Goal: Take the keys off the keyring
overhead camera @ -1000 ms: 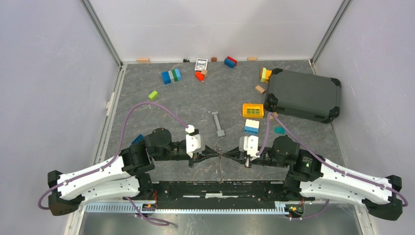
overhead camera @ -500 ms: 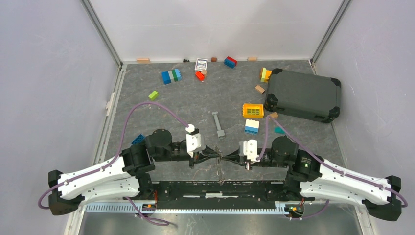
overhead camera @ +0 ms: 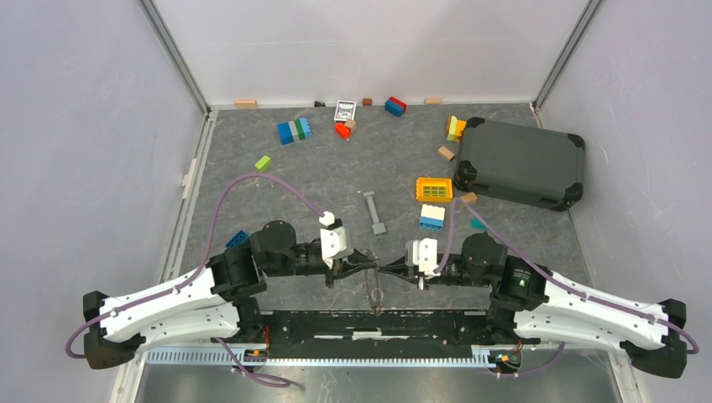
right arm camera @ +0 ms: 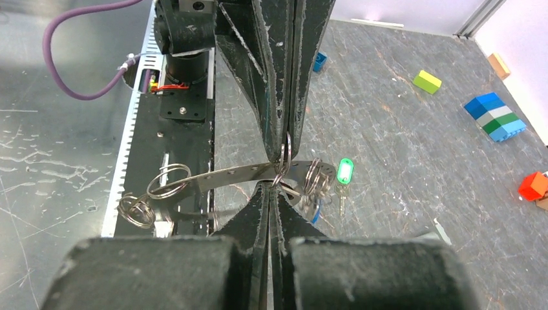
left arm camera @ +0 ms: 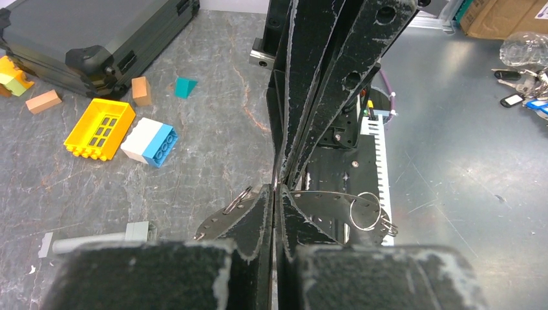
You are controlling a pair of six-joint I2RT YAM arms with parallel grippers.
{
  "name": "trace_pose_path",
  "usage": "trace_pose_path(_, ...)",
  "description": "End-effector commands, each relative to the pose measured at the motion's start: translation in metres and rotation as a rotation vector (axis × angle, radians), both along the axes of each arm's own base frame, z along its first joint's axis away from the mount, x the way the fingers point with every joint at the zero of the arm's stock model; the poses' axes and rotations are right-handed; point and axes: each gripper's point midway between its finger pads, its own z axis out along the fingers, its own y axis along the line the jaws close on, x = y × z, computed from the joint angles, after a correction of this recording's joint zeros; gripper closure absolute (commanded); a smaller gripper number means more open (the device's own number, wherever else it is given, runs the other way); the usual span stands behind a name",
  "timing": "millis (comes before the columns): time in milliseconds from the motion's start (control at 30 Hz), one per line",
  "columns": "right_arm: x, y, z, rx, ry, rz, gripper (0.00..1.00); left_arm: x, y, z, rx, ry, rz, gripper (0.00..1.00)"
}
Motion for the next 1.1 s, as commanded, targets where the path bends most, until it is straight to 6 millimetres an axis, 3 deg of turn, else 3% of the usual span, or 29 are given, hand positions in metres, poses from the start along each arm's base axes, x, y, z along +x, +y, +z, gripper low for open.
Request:
trace_pose_path(0, 0.005, 0.007, 0.005, 0.005, -0.008, -0.012, 1.0, 0.006, -0.004, 0.028, -0.1, -0.015, 0.027, 0.98)
trace_pose_path(200, 0.008, 0.005, 0.011, 0.011, -0.022, -0.027, 0.99, 0.006, -0.004, 0.029, -0.1, -0.017, 0.029, 0.98)
trace_pose_path(333, 0.006, -0.003, 0.021, 0.058, -0.041, -0.038, 0.8, 0.006, -0.004, 0.028, -0.099, -0.02, 0.03, 0.98)
trace_pose_path(467, 0.003, -0.013, 0.035, 0.129, -0.062, -0.041, 0.69, 0.006, -0.003, 0.029, -0.101, -0.021, 0.032, 0.98)
trace_pose_path(567, 0.001, -0.017, 0.043, 0.178, -0.068, -0.047, 0.68, 0.006, -0.004, 0.028, -0.103, -0.02, 0.029, 0.98)
trace_pose_path(767, 0.003, -0.014, 0.034, 0.156, -0.05, -0.05, 0.7, 0.002, -0.004, 0.031, -0.119, -0.02, 0.007, 0.98)
trace_pose_path(1067, 0.0, -0.004, 0.039, 0.193, -0.039, -0.02, 0.69, -0.009, -0.004, 0.037, -0.157, -0.031, -0.053, 0.98)
